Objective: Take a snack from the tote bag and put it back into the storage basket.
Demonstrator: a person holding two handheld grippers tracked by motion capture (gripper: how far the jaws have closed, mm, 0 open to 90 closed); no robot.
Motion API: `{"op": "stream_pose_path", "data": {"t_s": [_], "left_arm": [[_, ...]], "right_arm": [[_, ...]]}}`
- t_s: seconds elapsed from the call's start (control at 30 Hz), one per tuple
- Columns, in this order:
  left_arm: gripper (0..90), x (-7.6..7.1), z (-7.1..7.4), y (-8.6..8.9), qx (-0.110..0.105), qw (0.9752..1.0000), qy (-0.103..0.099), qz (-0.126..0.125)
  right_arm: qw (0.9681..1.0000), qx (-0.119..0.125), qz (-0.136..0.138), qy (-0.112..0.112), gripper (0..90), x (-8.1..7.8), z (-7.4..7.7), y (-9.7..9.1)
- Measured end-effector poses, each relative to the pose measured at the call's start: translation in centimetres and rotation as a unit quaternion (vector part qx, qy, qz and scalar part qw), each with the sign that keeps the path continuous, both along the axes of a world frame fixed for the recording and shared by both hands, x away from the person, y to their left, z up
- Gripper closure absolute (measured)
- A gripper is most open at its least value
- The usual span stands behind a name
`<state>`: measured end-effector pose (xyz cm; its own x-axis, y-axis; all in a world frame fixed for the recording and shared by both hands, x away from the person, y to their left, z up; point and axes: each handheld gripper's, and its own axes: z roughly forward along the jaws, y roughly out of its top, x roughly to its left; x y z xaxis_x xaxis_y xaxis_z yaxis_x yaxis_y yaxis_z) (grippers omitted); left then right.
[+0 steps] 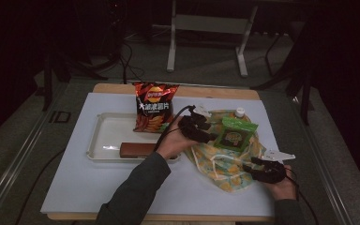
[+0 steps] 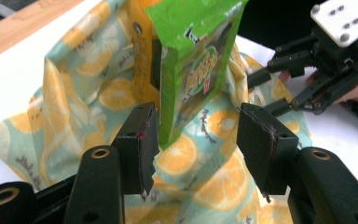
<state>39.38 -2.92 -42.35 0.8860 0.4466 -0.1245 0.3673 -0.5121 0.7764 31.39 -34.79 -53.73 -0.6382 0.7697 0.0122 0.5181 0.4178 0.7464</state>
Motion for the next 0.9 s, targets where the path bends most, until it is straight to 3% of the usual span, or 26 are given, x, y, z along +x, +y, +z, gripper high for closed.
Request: {"op": "stream_pose_path", "data": {"t_s": [0.27, 0.6, 0.9], "left_arm": [[45.5, 0.9, 0.1, -0.5, -0.01, 0.9998, 0.003, 0.014], [43.3, 1.5, 0.8, -1.7, -0.025, 0.9996, -0.004, 0.012], [41.7, 3.1, 0.6, -3.8, -0.034, 0.9992, 0.006, 0.021]], "right_arm": [[1.0, 0.0, 0.0, 0.001, 45.5, 0.0, 0.0, 0.0], [1.0, 0.0, 0.0, 0.001, 45.5, 0.0, 0.0, 0.0], [1.0, 0.002, 0.0, 0.002, 45.3, 0.0, 0.0, 0.0]]}}
